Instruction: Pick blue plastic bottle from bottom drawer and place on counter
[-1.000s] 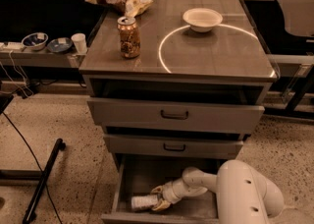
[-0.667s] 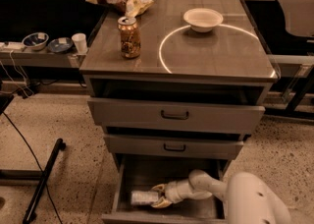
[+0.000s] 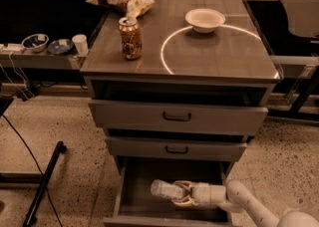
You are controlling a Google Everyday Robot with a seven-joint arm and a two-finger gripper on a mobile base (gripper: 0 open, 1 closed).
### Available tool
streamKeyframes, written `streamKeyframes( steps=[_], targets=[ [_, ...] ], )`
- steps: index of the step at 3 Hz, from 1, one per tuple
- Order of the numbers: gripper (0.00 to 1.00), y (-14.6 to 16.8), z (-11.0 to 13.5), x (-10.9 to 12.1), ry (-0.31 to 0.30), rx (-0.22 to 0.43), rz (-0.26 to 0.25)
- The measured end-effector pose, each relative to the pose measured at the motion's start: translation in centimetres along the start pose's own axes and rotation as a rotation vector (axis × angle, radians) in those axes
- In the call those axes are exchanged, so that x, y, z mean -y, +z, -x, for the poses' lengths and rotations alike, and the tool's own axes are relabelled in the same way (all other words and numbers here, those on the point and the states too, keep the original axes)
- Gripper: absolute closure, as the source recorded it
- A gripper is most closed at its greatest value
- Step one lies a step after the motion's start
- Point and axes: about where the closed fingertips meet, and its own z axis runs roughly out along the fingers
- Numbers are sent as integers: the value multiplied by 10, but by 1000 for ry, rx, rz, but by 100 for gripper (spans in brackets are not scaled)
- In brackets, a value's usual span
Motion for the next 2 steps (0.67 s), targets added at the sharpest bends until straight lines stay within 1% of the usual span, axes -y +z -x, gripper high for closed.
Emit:
streamKeyframes(
  steps=[1, 2],
  targets=[
    [100, -69, 57, -1, -106, 36, -64],
    [100, -106, 113, 2, -182, -98, -82]
  ],
)
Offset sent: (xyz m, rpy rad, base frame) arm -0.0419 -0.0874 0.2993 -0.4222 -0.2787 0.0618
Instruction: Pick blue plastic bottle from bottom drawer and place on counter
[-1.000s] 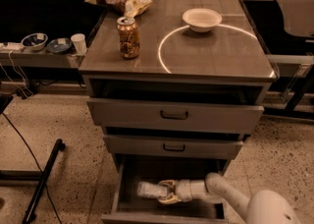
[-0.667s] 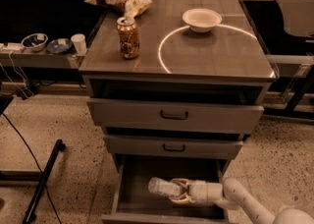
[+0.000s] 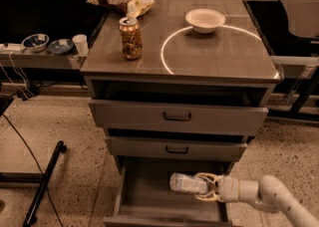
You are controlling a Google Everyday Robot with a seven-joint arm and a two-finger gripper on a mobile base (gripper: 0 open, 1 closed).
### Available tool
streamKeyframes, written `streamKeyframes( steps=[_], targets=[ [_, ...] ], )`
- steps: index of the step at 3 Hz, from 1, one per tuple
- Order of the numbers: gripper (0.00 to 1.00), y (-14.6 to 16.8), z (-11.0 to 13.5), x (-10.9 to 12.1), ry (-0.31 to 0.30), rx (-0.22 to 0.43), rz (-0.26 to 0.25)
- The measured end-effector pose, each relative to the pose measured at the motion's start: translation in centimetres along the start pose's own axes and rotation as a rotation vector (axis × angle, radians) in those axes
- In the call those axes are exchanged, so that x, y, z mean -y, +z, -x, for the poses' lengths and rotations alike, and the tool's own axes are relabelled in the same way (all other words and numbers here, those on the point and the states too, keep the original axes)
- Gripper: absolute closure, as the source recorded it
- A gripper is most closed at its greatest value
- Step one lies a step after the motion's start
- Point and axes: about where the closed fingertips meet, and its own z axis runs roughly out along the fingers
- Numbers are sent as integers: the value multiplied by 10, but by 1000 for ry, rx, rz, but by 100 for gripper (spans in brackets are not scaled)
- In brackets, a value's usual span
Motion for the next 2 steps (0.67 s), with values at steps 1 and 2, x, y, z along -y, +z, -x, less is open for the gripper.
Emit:
streamKeyframes(
  steps=[1, 2],
  targets=[
    [100, 0, 55, 8, 22, -108, 94],
    [100, -11, 118, 40, 11, -206, 183]
  ],
)
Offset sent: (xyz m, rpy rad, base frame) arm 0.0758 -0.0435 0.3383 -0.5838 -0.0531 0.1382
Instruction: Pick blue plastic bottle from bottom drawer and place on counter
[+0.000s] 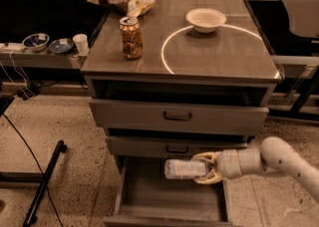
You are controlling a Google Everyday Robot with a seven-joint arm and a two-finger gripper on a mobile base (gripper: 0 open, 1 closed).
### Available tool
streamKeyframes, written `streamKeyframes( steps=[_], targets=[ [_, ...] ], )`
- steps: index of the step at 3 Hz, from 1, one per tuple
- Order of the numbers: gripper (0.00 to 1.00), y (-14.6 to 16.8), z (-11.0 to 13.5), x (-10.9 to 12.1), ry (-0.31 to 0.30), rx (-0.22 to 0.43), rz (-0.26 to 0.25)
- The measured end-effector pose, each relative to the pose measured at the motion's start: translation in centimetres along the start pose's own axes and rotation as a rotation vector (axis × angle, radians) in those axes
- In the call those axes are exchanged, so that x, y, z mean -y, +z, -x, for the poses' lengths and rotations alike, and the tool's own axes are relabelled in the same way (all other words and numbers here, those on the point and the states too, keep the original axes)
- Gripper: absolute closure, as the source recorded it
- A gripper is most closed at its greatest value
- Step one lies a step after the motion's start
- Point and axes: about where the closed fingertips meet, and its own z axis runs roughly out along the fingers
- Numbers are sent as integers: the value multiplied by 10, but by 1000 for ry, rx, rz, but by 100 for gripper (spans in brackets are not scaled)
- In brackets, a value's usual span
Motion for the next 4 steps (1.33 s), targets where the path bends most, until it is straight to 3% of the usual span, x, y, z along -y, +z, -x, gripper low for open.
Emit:
streamKeyframes(
  steps=[1, 2, 3, 4],
  targets=[
    [100, -74, 56, 54, -38, -127, 18],
    [100, -187, 95, 95, -35, -244, -70],
    [100, -236, 120, 104, -40, -302, -103],
    [100, -255, 166, 111, -81, -348, -115]
  ],
)
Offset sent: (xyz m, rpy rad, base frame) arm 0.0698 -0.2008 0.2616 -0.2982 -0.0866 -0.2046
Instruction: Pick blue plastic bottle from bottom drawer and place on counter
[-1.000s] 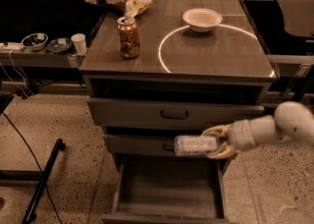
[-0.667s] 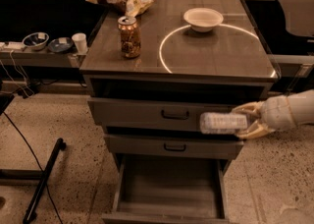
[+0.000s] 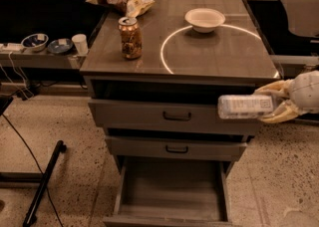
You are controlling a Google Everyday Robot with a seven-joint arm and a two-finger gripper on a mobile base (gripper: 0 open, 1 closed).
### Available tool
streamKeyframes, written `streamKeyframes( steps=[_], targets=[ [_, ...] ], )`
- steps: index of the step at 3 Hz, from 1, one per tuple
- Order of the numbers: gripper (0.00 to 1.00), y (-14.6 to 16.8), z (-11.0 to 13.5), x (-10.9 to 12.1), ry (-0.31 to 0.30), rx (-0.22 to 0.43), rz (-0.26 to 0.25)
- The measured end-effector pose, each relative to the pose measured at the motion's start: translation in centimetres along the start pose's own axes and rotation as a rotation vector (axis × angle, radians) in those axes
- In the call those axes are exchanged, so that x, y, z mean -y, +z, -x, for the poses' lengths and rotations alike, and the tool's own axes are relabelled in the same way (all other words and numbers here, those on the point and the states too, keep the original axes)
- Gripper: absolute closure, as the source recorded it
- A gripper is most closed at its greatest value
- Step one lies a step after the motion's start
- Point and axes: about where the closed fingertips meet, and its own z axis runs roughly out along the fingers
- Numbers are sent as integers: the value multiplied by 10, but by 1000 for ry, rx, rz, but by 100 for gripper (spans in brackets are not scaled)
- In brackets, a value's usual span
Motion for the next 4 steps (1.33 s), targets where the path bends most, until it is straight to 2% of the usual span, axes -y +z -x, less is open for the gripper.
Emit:
streamKeyframes(
  steps=[1, 2, 3, 4],
  targets=[
    [100, -21, 51, 21, -38, -38, -16],
    [100, -16, 48, 21, -32, -43, -14],
    [100, -22, 68, 42, -50, -41, -9],
    [100, -19, 93, 74, -30, -9, 34]
  ],
)
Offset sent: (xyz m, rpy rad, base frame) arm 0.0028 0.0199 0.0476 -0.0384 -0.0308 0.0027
